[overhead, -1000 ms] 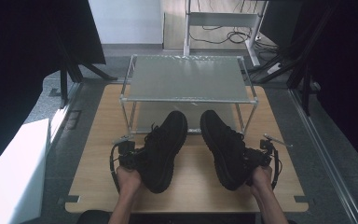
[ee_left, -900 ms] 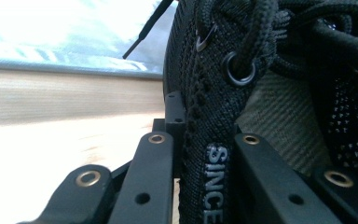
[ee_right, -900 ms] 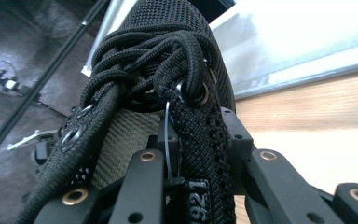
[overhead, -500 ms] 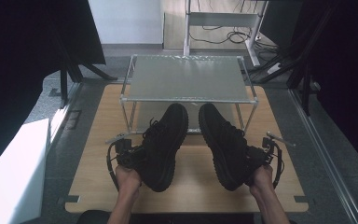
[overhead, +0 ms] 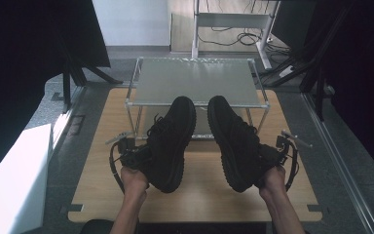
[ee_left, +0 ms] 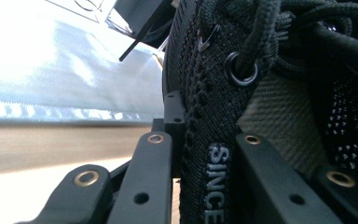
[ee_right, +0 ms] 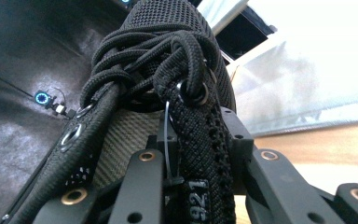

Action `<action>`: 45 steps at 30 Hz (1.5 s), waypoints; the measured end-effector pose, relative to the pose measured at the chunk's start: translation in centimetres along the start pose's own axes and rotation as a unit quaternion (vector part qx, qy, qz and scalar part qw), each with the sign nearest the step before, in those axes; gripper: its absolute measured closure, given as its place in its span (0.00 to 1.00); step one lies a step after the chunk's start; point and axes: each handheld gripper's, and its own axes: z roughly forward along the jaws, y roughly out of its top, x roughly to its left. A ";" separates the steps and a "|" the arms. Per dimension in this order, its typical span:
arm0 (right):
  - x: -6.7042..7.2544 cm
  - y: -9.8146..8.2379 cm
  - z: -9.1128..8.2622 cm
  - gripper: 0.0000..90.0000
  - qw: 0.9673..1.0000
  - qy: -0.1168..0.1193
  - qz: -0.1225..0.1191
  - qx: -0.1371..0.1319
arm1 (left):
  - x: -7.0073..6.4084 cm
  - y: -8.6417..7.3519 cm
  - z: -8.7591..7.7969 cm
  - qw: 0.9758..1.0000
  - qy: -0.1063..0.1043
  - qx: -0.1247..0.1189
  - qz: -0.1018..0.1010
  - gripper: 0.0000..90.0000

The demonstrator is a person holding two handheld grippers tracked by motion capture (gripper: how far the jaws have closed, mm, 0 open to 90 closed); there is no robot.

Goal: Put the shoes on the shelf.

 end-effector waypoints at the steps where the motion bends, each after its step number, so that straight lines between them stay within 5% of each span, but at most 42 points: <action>1: 0.2 0.2 0.1 0.82 1.000 0.001 -0.001 -0.001 | -0.1 0.2 0.1 1.000 0.000 -0.002 0.000 0.90; 21: 2.7 4.6 3.5 0.82 0.999 -0.024 -0.009 -0.032 | -1.5 5.3 2.8 0.999 0.010 -0.030 -0.017 0.90; 34: 3.2 7.5 6.3 0.82 0.998 -0.052 -0.003 -0.042 | -1.9 9.8 4.9 0.997 0.058 -0.039 -0.013 0.90; 45: 3.3 10.5 8.0 0.82 0.993 -0.100 -0.013 -0.062 | -1.9 13.3 6.7 0.992 0.120 -0.032 0.000 0.90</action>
